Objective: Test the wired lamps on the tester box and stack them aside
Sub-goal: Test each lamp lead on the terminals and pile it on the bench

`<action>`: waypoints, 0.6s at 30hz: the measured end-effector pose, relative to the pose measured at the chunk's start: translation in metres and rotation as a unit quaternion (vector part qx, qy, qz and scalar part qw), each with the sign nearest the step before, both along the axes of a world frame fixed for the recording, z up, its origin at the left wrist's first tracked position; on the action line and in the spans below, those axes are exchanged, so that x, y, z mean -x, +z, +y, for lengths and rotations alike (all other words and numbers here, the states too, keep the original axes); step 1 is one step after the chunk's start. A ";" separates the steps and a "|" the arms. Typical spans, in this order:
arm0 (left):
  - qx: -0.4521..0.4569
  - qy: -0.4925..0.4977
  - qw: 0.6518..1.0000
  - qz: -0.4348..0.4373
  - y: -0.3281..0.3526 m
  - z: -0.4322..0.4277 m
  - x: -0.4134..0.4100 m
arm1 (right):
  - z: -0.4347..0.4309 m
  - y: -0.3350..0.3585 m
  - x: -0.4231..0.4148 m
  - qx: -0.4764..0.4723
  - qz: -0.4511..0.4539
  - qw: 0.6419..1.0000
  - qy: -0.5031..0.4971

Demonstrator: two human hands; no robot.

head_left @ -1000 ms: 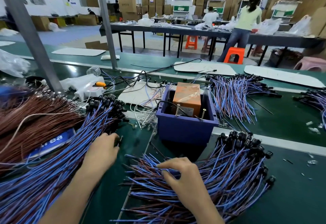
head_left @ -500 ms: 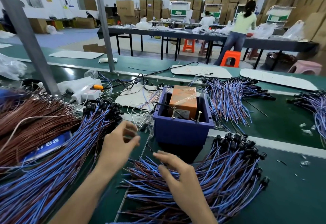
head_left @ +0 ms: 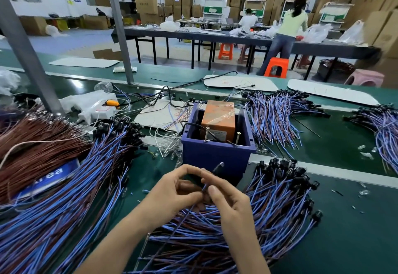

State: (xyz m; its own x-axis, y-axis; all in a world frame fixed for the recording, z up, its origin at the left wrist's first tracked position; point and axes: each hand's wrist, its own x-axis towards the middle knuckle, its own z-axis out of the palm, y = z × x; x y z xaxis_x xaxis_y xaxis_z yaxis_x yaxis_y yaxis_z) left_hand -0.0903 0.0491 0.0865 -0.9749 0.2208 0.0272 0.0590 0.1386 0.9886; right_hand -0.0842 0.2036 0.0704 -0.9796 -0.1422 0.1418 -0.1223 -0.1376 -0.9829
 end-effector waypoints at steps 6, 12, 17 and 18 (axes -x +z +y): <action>0.053 -0.051 0.995 -0.063 -0.002 -0.026 -0.006 | 0.019 -0.004 0.010 0.113 0.003 0.961 -0.250; 0.148 -0.023 0.985 -0.082 0.004 -0.081 -0.011 | 0.056 -0.009 0.022 0.046 0.051 0.903 -0.424; 0.036 0.051 0.995 -0.072 0.007 -0.093 -0.012 | 0.057 -0.013 0.021 -0.131 0.081 0.892 -0.426; 0.003 0.048 0.996 -0.074 0.007 -0.089 -0.012 | 0.056 -0.014 0.021 -0.166 0.079 0.894 -0.408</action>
